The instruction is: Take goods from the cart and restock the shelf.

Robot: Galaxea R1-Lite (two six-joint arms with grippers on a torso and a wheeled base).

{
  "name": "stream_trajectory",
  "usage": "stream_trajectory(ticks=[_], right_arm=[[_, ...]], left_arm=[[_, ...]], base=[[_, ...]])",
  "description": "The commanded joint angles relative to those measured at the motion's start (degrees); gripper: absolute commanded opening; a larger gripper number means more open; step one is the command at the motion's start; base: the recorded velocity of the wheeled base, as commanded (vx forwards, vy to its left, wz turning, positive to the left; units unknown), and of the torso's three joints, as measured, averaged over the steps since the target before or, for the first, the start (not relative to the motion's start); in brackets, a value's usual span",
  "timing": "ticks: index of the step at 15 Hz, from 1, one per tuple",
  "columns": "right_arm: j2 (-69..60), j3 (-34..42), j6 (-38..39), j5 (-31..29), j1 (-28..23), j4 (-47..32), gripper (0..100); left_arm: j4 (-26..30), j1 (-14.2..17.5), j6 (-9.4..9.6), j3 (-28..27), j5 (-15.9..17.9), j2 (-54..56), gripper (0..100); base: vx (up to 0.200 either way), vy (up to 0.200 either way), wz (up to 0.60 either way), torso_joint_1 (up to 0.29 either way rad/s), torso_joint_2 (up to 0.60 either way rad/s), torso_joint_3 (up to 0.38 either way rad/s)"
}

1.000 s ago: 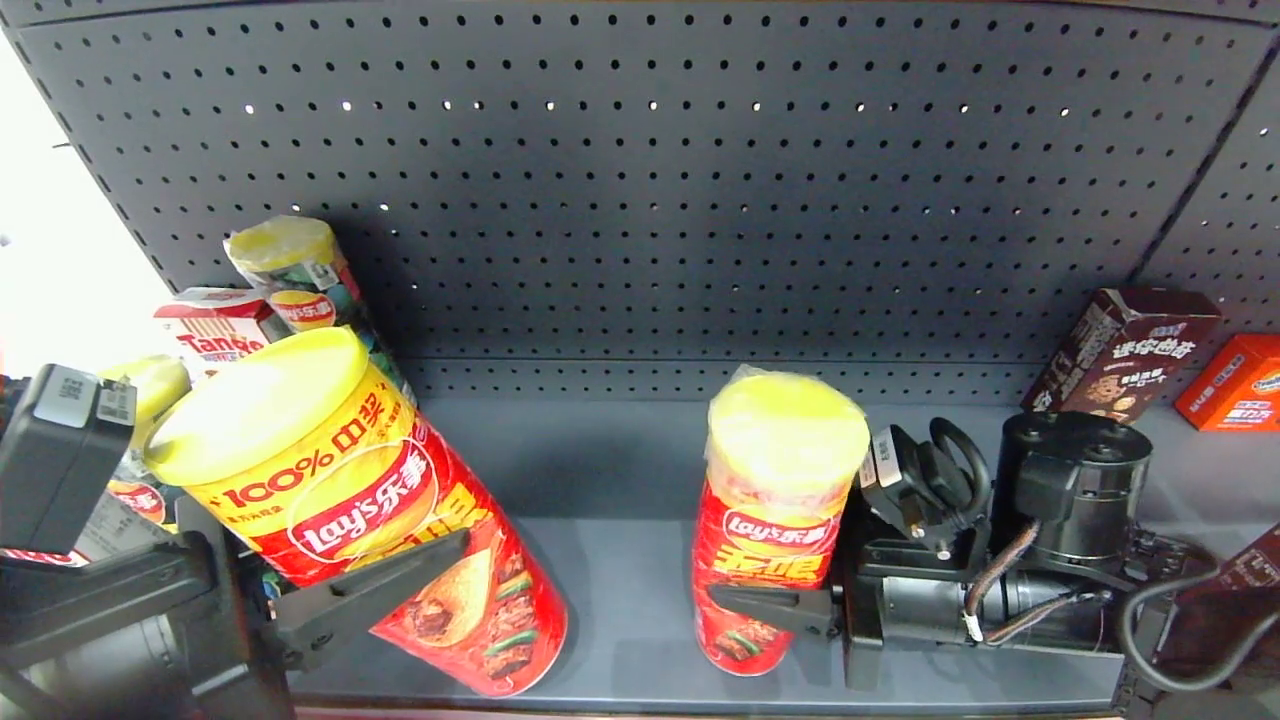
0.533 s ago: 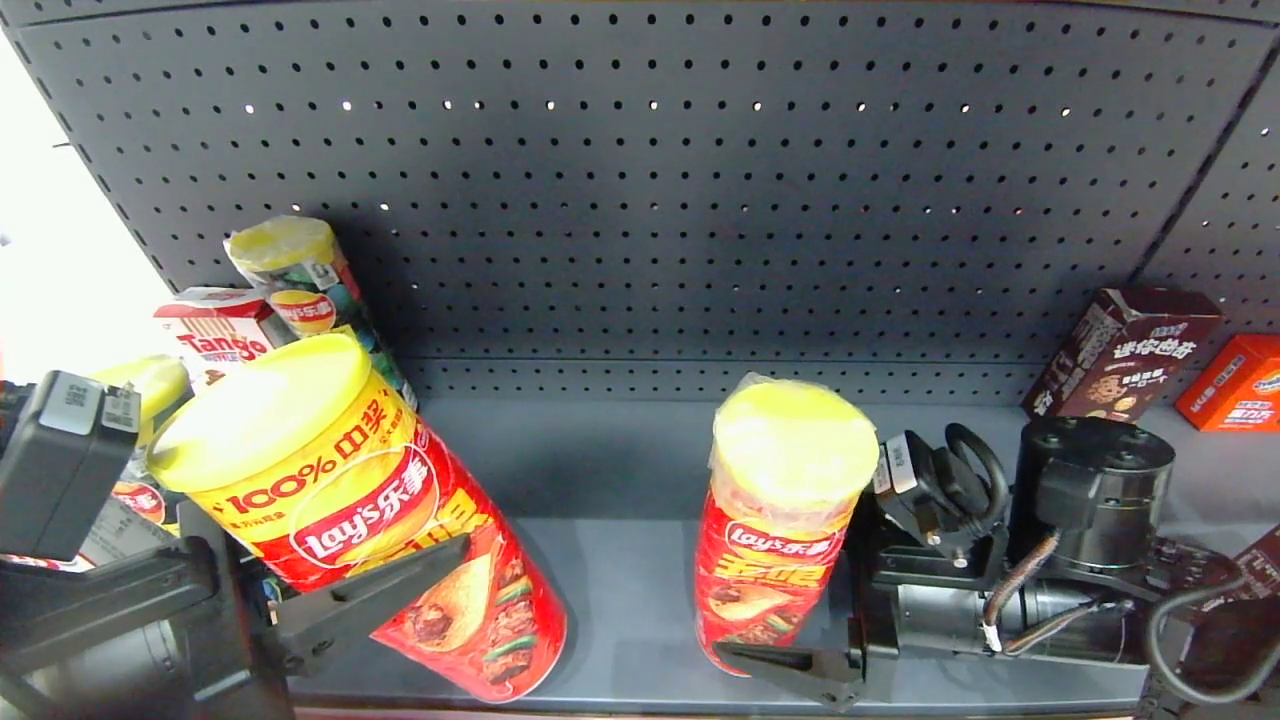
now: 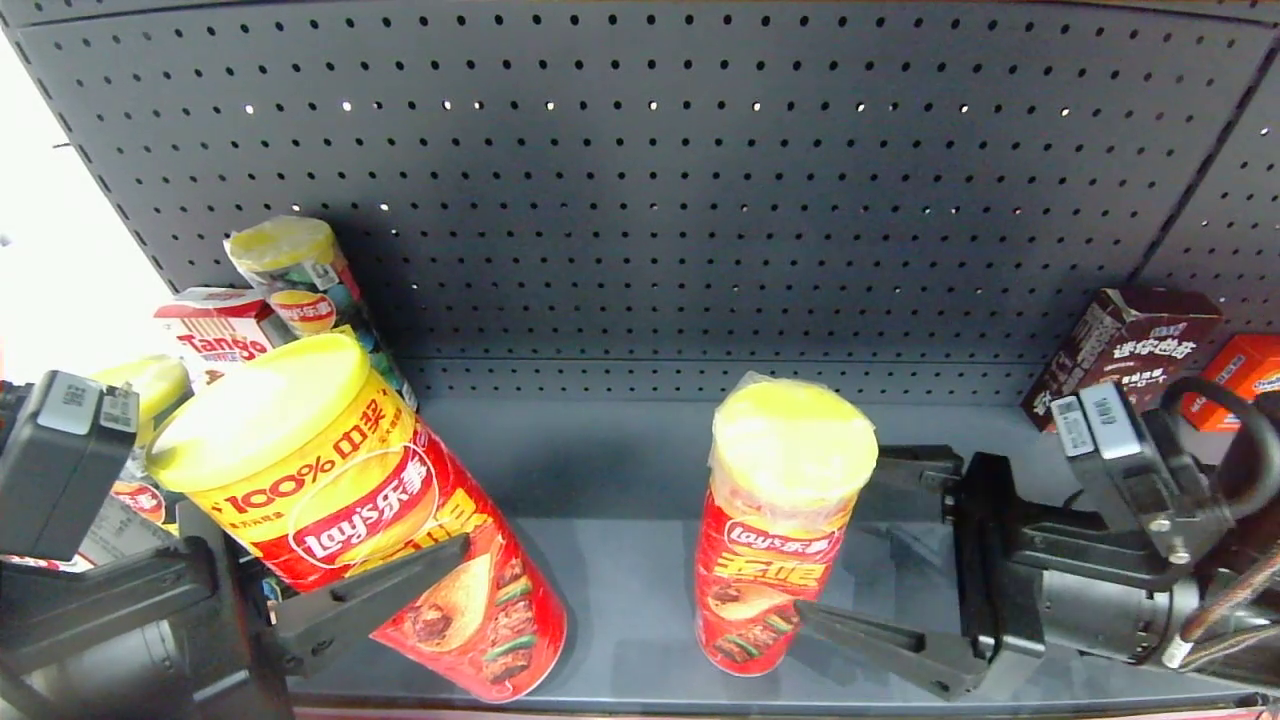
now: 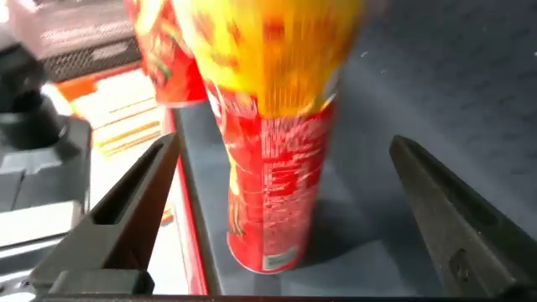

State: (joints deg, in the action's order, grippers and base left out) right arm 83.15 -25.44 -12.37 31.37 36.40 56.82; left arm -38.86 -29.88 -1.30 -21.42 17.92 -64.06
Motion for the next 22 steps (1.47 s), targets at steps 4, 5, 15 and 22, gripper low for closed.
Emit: stream_trajectory(ticks=[4,5,15,22], right_arm=[[-13.9,1.4,0.0,-6.9,-1.6,-3.5,100],[-16.8,1.0,0.0,-8.1,-2.6,-5.3,100],[-57.0,10.1,0.5,-23.0,-3.4,-39.2,100],[-83.2,20.8,7.7,-23.2,-15.7,-56.6,100]], left_arm=[[-0.1,0.0,-0.01,0.1,0.0,0.2,0],[-0.1,0.0,-0.01,0.1,0.0,0.2,0],[-0.1,0.0,0.16,-0.5,0.0,0.2,0],[-0.1,-0.1,0.25,-2.2,0.0,0.3,0]], base=[[0.000,0.000,0.00,0.000,0.00,0.000],[0.000,0.000,0.00,0.000,0.00,0.000],[0.000,0.000,0.00,0.000,0.00,0.000],[0.000,0.000,0.00,0.000,0.00,0.000]])
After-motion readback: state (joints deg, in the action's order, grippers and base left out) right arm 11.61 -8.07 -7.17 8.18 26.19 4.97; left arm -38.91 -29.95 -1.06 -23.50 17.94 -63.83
